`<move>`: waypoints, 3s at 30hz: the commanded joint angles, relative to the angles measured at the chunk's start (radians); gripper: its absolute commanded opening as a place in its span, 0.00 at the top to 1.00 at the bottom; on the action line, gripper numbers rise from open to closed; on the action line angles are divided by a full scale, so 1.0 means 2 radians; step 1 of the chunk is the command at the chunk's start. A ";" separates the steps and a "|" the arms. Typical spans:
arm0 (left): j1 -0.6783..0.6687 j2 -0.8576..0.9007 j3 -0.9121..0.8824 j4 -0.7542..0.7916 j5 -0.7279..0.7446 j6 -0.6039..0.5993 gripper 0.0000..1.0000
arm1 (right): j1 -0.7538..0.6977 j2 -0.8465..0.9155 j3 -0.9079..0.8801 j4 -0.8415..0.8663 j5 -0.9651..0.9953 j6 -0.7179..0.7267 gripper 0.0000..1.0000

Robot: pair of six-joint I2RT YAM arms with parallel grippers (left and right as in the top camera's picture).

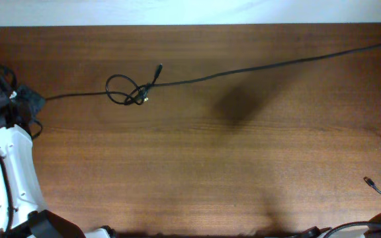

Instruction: Untangle cables

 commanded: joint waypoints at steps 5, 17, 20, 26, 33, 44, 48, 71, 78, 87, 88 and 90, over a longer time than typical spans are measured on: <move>0.007 -0.001 0.005 0.034 0.499 0.051 0.96 | 0.132 0.006 -0.003 -0.019 0.021 -0.005 0.63; -0.170 -0.130 0.010 0.553 0.739 -0.353 0.94 | 0.465 0.006 -0.236 -0.145 0.002 -0.201 0.17; -0.170 -0.130 0.010 0.546 0.739 -0.354 0.94 | 0.531 0.006 -0.261 -0.145 0.002 -0.239 0.18; -0.170 -0.130 0.010 0.546 0.654 -0.407 0.96 | 0.602 0.006 -0.290 -0.177 0.037 -0.294 0.34; -0.179 -0.130 0.010 0.546 0.626 -0.423 0.93 | 0.652 0.006 -0.322 -0.178 0.080 -0.308 0.96; -0.179 -0.130 0.010 0.259 0.653 -0.200 0.53 | 0.651 0.005 -0.313 0.201 0.117 0.016 0.96; -0.179 -0.130 0.010 0.196 0.651 -0.138 0.40 | 0.651 0.005 -0.313 0.367 0.165 0.181 0.96; -0.346 -0.088 0.009 -0.076 0.442 0.236 0.06 | 0.649 0.005 -0.313 0.434 0.296 0.390 0.96; -0.390 0.004 0.009 0.017 0.481 0.228 0.16 | 0.650 0.005 -0.307 0.465 0.295 0.374 0.96; -0.438 0.035 0.009 0.082 0.460 0.205 0.71 | 0.606 0.005 -0.235 0.405 0.234 0.237 0.96; -0.438 0.035 0.009 0.082 0.460 0.205 0.71 | 0.598 0.005 -0.225 0.404 0.234 0.238 0.96; -0.438 0.035 0.009 0.082 0.460 0.205 0.74 | 0.592 0.005 -0.217 0.382 0.234 0.238 0.96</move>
